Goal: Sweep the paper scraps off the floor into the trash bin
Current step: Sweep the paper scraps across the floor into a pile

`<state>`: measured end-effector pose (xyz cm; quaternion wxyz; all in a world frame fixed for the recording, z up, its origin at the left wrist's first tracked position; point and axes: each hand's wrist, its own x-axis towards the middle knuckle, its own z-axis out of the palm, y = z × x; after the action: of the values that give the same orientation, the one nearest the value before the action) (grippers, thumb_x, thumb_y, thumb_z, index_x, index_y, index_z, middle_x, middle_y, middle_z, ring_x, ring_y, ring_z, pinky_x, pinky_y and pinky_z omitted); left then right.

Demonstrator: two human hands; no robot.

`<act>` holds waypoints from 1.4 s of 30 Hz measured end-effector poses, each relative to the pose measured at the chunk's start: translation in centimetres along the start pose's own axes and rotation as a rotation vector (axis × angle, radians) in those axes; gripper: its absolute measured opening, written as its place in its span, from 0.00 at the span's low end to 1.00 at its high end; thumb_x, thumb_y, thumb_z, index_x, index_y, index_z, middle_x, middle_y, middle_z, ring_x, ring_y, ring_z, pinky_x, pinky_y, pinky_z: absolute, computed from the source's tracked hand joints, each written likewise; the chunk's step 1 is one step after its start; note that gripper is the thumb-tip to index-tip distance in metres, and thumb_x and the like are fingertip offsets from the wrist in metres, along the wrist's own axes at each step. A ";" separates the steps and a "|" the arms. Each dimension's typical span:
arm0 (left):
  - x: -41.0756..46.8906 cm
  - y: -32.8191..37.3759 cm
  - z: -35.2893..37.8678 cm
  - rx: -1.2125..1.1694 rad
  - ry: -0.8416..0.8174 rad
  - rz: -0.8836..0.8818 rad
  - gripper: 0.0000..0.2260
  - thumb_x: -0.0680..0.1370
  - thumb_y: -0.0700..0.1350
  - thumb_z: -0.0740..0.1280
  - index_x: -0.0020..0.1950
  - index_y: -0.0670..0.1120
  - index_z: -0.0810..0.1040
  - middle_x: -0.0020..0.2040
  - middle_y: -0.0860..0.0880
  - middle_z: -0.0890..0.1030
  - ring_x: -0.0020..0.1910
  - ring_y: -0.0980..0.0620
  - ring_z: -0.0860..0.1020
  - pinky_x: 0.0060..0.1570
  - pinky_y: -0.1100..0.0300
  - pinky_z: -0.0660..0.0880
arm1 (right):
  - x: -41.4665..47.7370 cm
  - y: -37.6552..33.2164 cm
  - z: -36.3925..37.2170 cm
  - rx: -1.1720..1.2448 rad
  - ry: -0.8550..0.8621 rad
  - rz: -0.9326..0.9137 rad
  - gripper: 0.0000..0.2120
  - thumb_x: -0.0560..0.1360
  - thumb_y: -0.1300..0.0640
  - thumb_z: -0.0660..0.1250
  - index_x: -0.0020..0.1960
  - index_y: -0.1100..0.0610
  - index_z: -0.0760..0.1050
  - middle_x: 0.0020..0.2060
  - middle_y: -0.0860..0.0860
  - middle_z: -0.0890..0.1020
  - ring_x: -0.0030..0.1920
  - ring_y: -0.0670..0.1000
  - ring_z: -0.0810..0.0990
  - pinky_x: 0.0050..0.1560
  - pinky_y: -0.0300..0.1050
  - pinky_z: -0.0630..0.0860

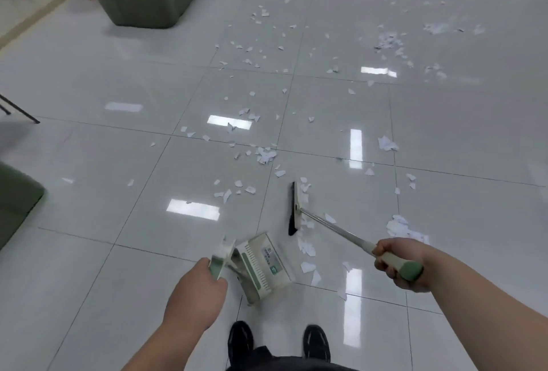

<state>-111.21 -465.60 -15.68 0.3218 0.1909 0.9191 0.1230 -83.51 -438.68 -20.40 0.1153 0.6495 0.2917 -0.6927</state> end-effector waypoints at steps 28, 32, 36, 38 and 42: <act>1.8 10.7 2.9 0.267 -0.230 0.442 0.04 0.79 0.42 0.62 0.45 0.45 0.72 0.39 0.46 0.78 0.37 0.48 0.76 0.34 0.56 0.68 | -7.9 16.3 -9.4 0.529 0.668 0.053 0.02 0.76 0.68 0.63 0.48 0.64 0.73 0.39 0.60 0.76 0.31 0.53 0.74 0.19 0.35 0.69; 0.4 12.3 5.2 0.297 -0.221 0.434 0.04 0.79 0.42 0.62 0.45 0.46 0.72 0.39 0.46 0.79 0.37 0.48 0.77 0.34 0.56 0.69 | -5.6 17.7 -13.4 0.495 0.685 0.156 0.02 0.76 0.67 0.63 0.46 0.62 0.73 0.34 0.58 0.78 0.30 0.54 0.77 0.32 0.37 0.68; -0.4 13.2 7.0 0.302 -0.194 0.386 0.03 0.78 0.42 0.62 0.44 0.45 0.71 0.37 0.44 0.79 0.34 0.46 0.76 0.33 0.56 0.68 | -3.5 16.9 -16.2 0.506 0.652 0.184 0.04 0.76 0.68 0.62 0.43 0.61 0.72 0.33 0.57 0.75 0.29 0.54 0.73 0.23 0.34 0.70; -0.8 13.3 7.6 0.311 -0.172 0.360 0.02 0.78 0.42 0.62 0.45 0.46 0.72 0.37 0.45 0.79 0.34 0.46 0.77 0.34 0.55 0.69 | -2.4 15.6 -16.9 0.548 0.603 0.181 0.06 0.75 0.67 0.61 0.41 0.60 0.72 0.32 0.57 0.74 0.26 0.53 0.74 0.22 0.34 0.71; -1.8 13.1 8.0 0.310 -0.137 0.315 0.01 0.78 0.42 0.63 0.47 0.48 0.73 0.37 0.46 0.80 0.36 0.47 0.78 0.35 0.55 0.71 | 0.1 11.9 -16.6 0.653 0.521 0.119 0.06 0.74 0.65 0.62 0.47 0.57 0.74 0.39 0.55 0.77 0.34 0.53 0.77 0.25 0.37 0.75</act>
<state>-101.28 -453.85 -16.20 0.3272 0.3869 0.8620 0.0158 -63.31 -439.02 -23.31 -0.1345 0.8211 0.0385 -0.5534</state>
